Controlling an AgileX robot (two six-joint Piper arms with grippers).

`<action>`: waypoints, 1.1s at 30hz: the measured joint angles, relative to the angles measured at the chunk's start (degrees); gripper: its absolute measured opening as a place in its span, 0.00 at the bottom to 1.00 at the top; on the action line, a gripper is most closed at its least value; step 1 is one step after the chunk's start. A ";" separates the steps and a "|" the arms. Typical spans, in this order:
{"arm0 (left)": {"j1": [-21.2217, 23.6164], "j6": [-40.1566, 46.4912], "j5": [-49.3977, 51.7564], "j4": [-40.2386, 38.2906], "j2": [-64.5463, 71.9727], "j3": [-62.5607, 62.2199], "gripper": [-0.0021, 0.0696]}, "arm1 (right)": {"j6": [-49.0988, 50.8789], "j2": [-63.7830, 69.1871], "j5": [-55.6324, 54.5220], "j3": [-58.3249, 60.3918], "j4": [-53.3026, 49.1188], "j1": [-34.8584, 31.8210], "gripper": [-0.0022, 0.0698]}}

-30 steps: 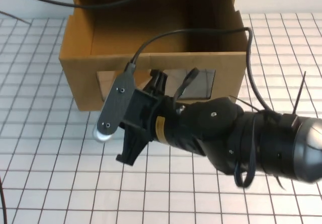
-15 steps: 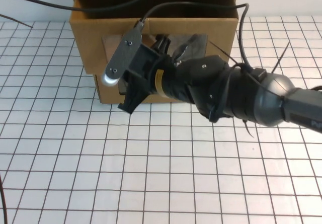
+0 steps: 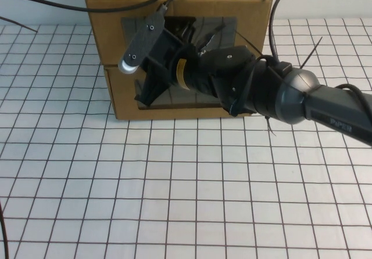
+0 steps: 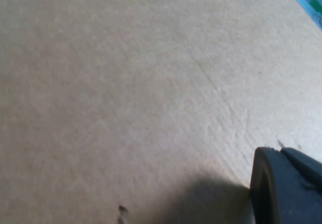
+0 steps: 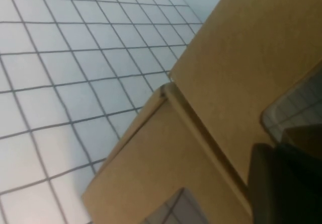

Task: Close the shoe box
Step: Close the shoe box with your right arm

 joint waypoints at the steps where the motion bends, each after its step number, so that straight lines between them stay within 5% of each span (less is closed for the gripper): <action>1: 0.00 0.00 0.00 0.00 0.00 0.00 0.02 | 0.00 0.59 -0.12 -0.70 0.00 -0.08 0.01; 19: 0.00 0.00 -0.34 0.00 0.00 0.00 0.02 | 1.75 0.58 -0.24 -3.09 -0.11 0.19 0.01; 33: 0.00 0.00 -0.23 -0.13 0.02 0.00 0.02 | -1.59 -8.02 4.77 5.76 -0.31 3.94 0.01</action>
